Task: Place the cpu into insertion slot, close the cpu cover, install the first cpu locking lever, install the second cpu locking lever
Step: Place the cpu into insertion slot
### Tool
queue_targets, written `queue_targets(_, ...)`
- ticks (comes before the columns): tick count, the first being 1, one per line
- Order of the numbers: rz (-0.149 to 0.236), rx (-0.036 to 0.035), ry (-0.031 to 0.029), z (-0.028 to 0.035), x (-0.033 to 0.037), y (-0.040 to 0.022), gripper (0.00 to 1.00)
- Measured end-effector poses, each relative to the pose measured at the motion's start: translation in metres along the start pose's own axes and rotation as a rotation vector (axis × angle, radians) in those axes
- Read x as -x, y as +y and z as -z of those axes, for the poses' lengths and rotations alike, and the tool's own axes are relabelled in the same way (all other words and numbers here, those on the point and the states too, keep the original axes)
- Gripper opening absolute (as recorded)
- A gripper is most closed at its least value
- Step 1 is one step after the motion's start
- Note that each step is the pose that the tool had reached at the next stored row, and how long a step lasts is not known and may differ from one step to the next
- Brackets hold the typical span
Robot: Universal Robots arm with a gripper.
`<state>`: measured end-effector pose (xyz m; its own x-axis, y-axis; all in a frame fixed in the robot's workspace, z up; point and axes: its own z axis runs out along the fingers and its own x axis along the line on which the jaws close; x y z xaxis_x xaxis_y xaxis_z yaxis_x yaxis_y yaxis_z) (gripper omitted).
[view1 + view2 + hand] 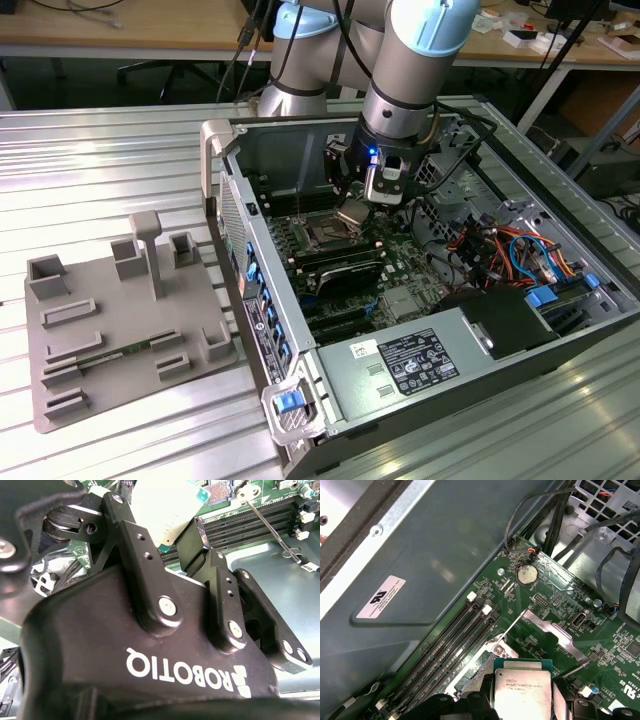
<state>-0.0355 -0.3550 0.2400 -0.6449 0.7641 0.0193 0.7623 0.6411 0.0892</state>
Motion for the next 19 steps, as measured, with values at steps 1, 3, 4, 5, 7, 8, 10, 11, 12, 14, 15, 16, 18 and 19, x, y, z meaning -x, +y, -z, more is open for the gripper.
queue_targets(1, -0.001, 0.0001, -0.0001, 0.0000, 0.0000, 0.0000, 0.55)
queue_targets(3, -0.001, 0.0001, -0.0001, 0.0000, 0.0000, 0.0000, 0.55)
queue_targets(4, -0.002, 0.0001, -0.0002, 0.0000, 0.0000, 0.0000, 0.55)
queue_targets(5, -0.002, 0.0001, -0.0002, 0.0000, 0.0000, 0.0000, 0.55)
queue_targets(7, -0.003, 0.0000, -0.0003, 0.0000, 0.0000, 0.0000, 0.55)
queue_targets(8, -0.003, 0.0001, -0.0003, 0.0000, 0.0000, 0.0000, 0.55)
queue_targets(10, -0.006, 0.0002, -0.0005, -0.0001, 0.0000, 0.0000, 0.55)
queue_targets(11, -0.008, 0.0003, -0.0007, -0.0001, 0.0000, 0.0000, 0.55)
queue_targets(12, -0.011, 0.0002, -0.0010, -0.0001, 0.0000, 0.0000, 0.55)
queue_targets(14, -0.014, 0.0003, -0.0013, -0.0001, 0.0000, 0.0000, 0.55)
queue_targets(15, -0.018, 0.0003, -0.0016, -0.0002, 0.0000, 0.0000, 0.55)
queue_targets(16, -0.019, 0.0004, -0.0018, -0.0002, 0.0000, 0.0000, 0.55)
queue_targets(18, -0.021, 0.0004, -0.0019, -0.0002, 0.0000, 0.0000, 0.55)
queue_targets(19, -0.022, 0.0004, -0.0020, -0.0002, 0.0000, 0.0000, 0.55)
